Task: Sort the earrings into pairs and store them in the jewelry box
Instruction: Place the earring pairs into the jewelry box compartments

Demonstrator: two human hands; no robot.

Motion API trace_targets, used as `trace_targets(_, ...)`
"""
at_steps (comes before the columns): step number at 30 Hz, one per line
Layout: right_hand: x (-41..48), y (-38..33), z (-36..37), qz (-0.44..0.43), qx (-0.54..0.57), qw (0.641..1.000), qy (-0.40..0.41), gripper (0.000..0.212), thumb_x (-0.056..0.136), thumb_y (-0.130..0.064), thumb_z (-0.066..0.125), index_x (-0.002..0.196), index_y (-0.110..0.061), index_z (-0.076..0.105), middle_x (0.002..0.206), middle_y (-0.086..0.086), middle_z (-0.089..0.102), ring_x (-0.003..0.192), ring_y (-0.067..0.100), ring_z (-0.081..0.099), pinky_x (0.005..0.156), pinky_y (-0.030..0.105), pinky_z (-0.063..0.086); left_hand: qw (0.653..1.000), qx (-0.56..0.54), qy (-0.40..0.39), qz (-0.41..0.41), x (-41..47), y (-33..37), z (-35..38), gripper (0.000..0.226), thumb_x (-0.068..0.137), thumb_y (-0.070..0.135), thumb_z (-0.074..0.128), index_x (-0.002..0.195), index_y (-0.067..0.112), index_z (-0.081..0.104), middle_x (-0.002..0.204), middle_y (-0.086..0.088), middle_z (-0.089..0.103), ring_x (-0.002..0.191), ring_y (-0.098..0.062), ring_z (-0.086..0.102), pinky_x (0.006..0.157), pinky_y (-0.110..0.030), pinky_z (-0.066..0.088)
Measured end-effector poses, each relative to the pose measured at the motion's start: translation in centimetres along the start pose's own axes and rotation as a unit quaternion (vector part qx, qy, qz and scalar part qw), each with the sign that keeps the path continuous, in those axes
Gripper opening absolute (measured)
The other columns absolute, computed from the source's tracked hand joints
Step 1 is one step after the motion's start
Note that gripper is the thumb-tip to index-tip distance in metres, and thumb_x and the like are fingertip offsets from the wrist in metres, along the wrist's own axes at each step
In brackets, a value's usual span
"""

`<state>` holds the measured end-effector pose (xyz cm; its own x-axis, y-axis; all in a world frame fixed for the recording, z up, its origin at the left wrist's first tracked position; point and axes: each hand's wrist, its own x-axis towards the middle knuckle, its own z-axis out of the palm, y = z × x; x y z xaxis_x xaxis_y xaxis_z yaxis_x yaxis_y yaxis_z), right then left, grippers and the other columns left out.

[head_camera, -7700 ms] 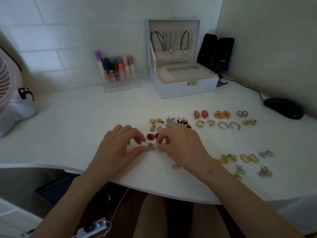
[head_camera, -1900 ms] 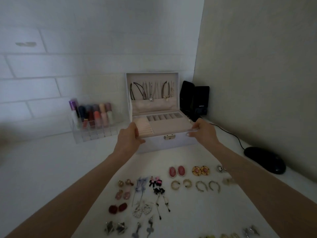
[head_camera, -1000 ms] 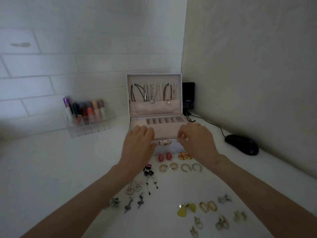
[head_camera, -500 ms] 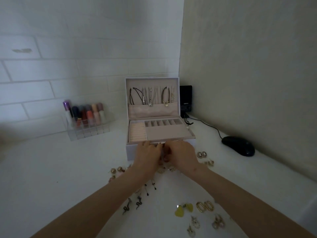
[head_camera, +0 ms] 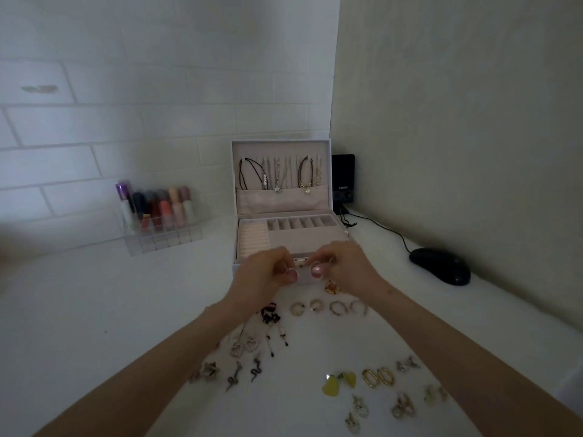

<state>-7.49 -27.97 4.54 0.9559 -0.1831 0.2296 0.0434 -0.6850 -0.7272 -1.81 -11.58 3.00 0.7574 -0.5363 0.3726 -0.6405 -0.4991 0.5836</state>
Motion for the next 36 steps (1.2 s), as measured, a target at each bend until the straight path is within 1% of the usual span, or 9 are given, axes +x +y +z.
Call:
trace_targets(4,-0.2,-0.5,-1.9,0.013,0.138,0.990,0.000,0.012,0.079,0.004,0.066,0.083,-0.007,0.069,0.071,0.003,0.068,0.059,0.003,0.062,0.056,0.009,0.045,0.997,-0.081,-0.012,0.006,-0.2,-0.5,-1.8,0.010,0.079,0.020,0.070,0.080,0.016,0.061,0.079,0.003,0.065,0.080,-0.015,0.058,0.073,-0.027,0.044)
trace_targets(7,0.0,-0.3,-2.4,0.015,0.165,0.986,-0.001,0.009,0.080,-0.002,0.067,0.084,-0.011,0.068,0.071,0.000,0.070,0.062,0.005,0.064,0.056,0.010,0.045,0.993,-0.115,0.011,0.008,-0.2,-0.6,-2.8,0.006,0.080,0.017,0.068,0.081,0.014,0.063,0.079,0.004,0.068,0.075,-0.002,0.058,0.067,-0.011,0.040)
trace_targets(12,1.0,-0.4,-2.3,0.015,0.175,0.984,0.013,0.008,0.079,-0.006,0.070,0.086,-0.009,0.069,0.068,-0.005,0.070,0.059,0.001,0.062,0.055,0.011,0.046,0.993,-0.116,0.028,0.021,1.4,-1.0,-4.3,0.009,0.083,0.011,0.064,0.084,0.021,0.066,0.076,0.008,0.069,0.071,0.005,0.058,0.064,-0.005,0.037)
trace_targets(17,3.4,-1.1,-1.6,0.049,0.224,0.973,0.022,0.015,0.078,0.001,0.070,0.093,0.002,0.069,0.076,0.007,0.069,0.060,0.005,0.065,0.058,0.013,0.052,0.998,-0.068,0.008,0.003,6.5,-2.5,-4.6,0.011,0.082,0.009,0.065,0.088,0.019,0.066,0.074,0.010,0.066,0.066,0.013,0.057,0.066,-0.003,0.038)
trace_targets(19,4.5,-1.2,-1.2,0.061,0.218,0.974,0.026,0.017,0.078,0.001,0.070,0.095,0.003,0.069,0.076,0.007,0.069,0.060,0.010,0.064,0.061,0.017,0.056,0.999,-0.054,0.003,-0.008,8.7,-3.2,-4.3,0.011,0.082,0.007,0.066,0.091,0.014,0.066,0.075,0.006,0.067,0.066,0.010,0.058,0.068,-0.005,0.040)
trace_targets(21,5.4,-1.1,-0.8,0.070,0.219,0.973,0.027,0.008,0.077,0.001,0.071,0.084,-0.003,0.070,0.071,0.004,0.067,0.060,0.011,0.064,0.062,0.020,0.055,0.999,-0.029,-0.017,-0.011,10.7,-4.1,-3.7,0.011,0.080,0.006,0.067,0.089,0.012,0.065,0.077,0.001,0.066,0.070,0.001,0.058,0.072,-0.013,0.042)
trace_targets(24,6.7,-0.7,-0.3,0.079,0.228,0.970,0.031,0.017,0.076,0.002,0.071,0.071,-0.014,0.067,0.067,0.004,0.067,0.060,0.012,0.064,0.063,0.021,0.056,0.999,0.030,-0.038,-0.012,13.6,-5.5,-3.0,0.015,0.078,0.006,0.069,0.082,0.018,0.063,0.077,0.003,0.063,0.079,-0.012,0.059,0.077,-0.028,0.045)
trace_targets(28,8.1,-0.2,0.1,0.089,0.227,0.969,0.041,0.012,0.077,0.000,0.072,0.076,-0.011,0.068,0.070,0.005,0.068,0.065,0.016,0.065,0.069,0.027,0.057,0.992,0.102,-0.077,-0.006,15.8,-6.6,-3.0,0.016,0.079,0.004,0.065,0.092,0.012,0.068,0.093,-0.005,0.069,0.093,-0.020,0.062,0.087,-0.036,0.049)
trace_targets(36,9.1,0.6,0.8,0.067,0.195,0.978,0.032,0.012,0.072,-0.007,0.077,0.071,-0.016,0.069,0.075,0.010,0.071,0.066,0.015,0.067,0.070,0.027,0.057,0.978,0.151,-0.136,0.039,17.0,-7.1,-2.9,0.019,0.079,0.000,0.063,0.094,0.011,0.070,0.095,-0.005,0.070,0.092,-0.017,0.063,0.074,-0.019,0.040)
